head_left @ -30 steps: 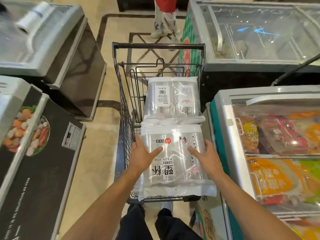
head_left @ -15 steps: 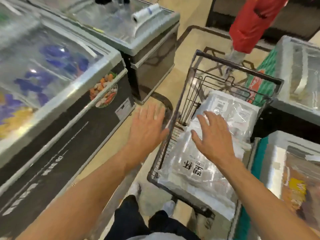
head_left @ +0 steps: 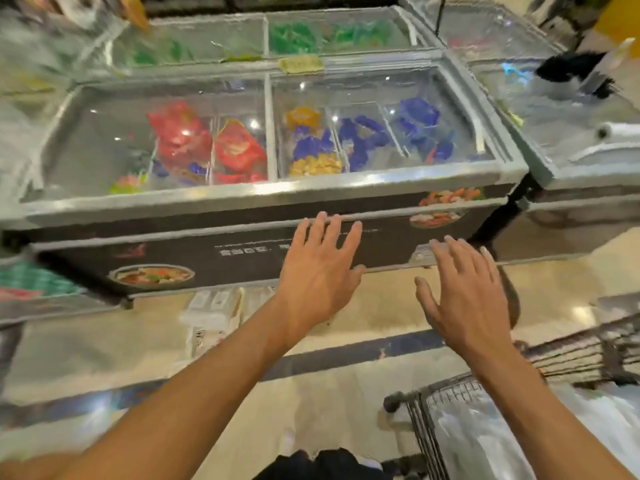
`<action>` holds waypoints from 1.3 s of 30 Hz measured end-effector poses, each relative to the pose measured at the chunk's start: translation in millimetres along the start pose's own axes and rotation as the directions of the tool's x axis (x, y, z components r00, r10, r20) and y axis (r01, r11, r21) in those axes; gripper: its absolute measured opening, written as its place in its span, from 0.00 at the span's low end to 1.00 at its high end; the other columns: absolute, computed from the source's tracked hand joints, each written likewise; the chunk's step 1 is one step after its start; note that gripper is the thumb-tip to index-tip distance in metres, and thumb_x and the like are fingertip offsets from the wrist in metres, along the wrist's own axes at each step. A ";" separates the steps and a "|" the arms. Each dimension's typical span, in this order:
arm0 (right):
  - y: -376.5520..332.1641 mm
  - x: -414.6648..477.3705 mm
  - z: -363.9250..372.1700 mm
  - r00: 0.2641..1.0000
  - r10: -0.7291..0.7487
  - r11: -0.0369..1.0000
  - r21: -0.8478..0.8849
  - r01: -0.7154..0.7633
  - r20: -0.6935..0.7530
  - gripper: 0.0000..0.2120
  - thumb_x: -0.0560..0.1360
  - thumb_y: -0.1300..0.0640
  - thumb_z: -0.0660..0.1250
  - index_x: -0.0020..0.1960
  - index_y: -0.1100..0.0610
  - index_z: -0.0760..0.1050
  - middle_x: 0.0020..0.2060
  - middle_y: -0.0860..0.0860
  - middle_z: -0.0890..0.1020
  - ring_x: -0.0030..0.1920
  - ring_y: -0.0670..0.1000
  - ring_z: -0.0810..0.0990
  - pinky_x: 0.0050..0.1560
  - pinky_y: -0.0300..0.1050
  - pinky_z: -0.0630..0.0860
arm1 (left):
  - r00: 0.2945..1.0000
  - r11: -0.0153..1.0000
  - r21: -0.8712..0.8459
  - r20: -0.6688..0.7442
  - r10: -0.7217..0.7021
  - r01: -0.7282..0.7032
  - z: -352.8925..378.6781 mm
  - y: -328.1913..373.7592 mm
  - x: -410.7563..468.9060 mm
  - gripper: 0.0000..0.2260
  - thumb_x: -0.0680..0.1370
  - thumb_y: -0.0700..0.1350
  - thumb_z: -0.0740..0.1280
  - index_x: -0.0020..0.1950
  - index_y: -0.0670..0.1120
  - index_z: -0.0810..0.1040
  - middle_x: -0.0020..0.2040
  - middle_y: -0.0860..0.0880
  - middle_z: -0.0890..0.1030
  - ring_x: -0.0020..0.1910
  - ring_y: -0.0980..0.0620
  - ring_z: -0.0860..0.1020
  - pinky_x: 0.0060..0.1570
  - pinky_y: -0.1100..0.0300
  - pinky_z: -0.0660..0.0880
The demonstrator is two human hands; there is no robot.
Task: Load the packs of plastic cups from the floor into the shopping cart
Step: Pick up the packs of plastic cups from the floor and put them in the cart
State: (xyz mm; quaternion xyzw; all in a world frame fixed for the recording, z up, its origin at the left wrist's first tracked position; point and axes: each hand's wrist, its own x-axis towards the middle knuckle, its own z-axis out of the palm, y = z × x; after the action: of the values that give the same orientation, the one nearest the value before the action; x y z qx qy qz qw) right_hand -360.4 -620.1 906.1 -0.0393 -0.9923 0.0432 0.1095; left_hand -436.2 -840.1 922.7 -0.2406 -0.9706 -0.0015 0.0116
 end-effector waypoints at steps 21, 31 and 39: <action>-195.5 50.8 75.9 0.883 -0.455 0.868 0.280 0.410 0.119 0.28 0.83 0.44 0.67 0.77 0.57 0.71 0.71 0.57 0.78 0.69 0.60 0.77 0.71 0.57 0.73 | 0.845 0.845 -0.078 -0.045 -0.532 0.528 45.7 -182.6 -152.1 0.31 0.84 0.58 0.61 0.85 0.48 0.63 0.78 0.43 0.74 0.77 0.40 0.71 0.76 0.42 0.68; -321.9 119.5 168.4 0.761 -0.554 0.822 0.369 0.435 0.338 0.32 0.83 0.36 0.61 0.81 0.52 0.65 0.76 0.53 0.74 0.73 0.57 0.75 0.73 0.55 0.73 | 0.665 0.657 -0.166 -0.009 -0.746 0.735 120.9 -324.0 -166.7 0.30 0.85 0.55 0.64 0.85 0.49 0.63 0.74 0.41 0.77 0.69 0.37 0.75 0.68 0.41 0.72; -426.3 149.7 309.7 0.644 -0.629 0.770 0.462 0.440 0.435 0.35 0.82 0.34 0.60 0.80 0.56 0.64 0.70 0.55 0.78 0.66 0.57 0.79 0.64 0.53 0.77 | 0.555 0.536 -0.195 0.058 -0.830 0.821 240.9 -456.2 -186.4 0.31 0.85 0.56 0.64 0.85 0.47 0.63 0.74 0.40 0.77 0.69 0.36 0.76 0.67 0.41 0.73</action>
State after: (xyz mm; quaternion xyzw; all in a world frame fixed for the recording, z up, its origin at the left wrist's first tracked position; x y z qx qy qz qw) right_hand -603.7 -1054.2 677.2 0.2925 -0.9231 0.1755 -0.1778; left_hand -489.7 -1328.5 678.8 0.2454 -0.9632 -0.1092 0.0054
